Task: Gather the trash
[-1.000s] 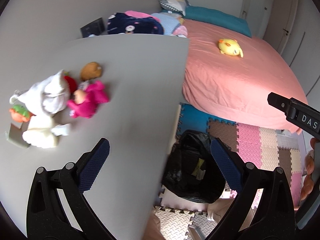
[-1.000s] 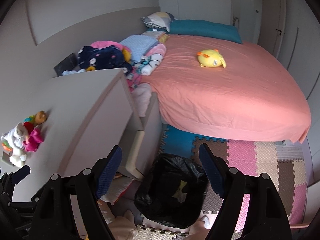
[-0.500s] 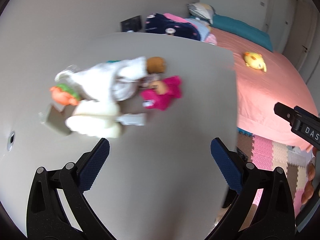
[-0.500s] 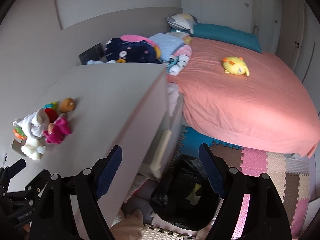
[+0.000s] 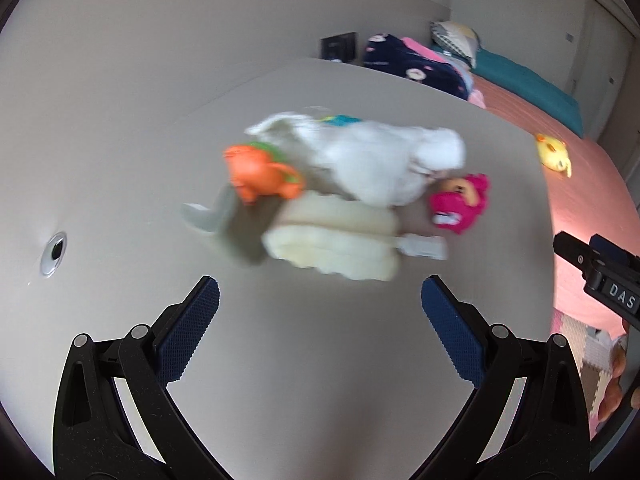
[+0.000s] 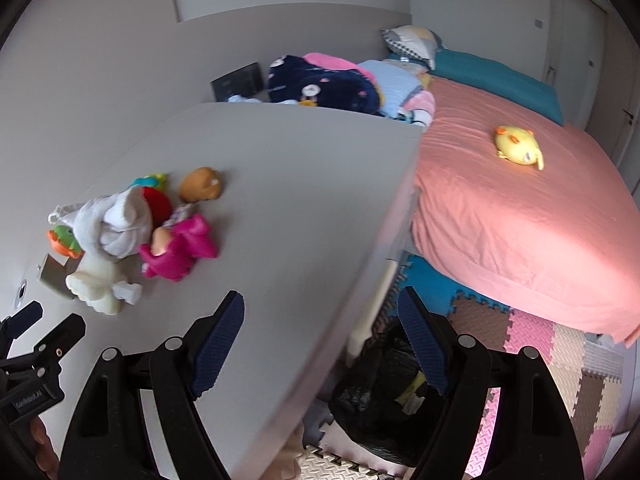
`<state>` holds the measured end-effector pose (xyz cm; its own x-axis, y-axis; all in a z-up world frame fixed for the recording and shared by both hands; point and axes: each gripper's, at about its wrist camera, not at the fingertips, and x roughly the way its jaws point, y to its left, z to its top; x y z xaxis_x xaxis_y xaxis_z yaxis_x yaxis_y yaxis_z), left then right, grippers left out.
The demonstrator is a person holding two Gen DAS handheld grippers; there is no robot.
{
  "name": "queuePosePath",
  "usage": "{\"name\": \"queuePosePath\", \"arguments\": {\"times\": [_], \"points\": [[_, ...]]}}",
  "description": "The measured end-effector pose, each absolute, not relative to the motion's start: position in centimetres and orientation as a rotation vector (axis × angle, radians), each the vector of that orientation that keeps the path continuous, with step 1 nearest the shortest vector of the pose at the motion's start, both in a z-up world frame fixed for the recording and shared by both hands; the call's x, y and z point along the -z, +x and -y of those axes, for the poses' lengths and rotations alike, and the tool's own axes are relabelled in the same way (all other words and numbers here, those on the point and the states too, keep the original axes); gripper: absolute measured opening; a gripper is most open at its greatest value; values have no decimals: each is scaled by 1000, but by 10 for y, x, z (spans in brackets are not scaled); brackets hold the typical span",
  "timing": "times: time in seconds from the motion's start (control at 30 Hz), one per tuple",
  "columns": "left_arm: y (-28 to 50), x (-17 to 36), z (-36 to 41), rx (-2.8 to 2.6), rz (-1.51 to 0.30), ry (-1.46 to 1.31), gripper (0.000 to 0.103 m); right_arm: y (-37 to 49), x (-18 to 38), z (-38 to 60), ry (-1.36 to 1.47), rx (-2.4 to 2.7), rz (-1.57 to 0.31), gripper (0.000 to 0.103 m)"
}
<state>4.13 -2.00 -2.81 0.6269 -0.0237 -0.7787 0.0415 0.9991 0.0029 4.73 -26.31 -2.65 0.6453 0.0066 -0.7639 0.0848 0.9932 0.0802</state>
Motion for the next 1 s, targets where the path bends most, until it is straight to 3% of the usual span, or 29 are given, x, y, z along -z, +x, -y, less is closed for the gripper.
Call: {"name": "queuePosePath", "arguments": {"times": [0.67,0.87,1.0], "points": [[74,37,-45,11,-897,-71,97,98,36,197,89,-86,-899,79],[81,38,-51,46,-895,-92,83,109,38,186,80,-128,-898,79],[85,38,-53,47,-892,-86,80,118,40,181,67,-148,-895,79]]}}
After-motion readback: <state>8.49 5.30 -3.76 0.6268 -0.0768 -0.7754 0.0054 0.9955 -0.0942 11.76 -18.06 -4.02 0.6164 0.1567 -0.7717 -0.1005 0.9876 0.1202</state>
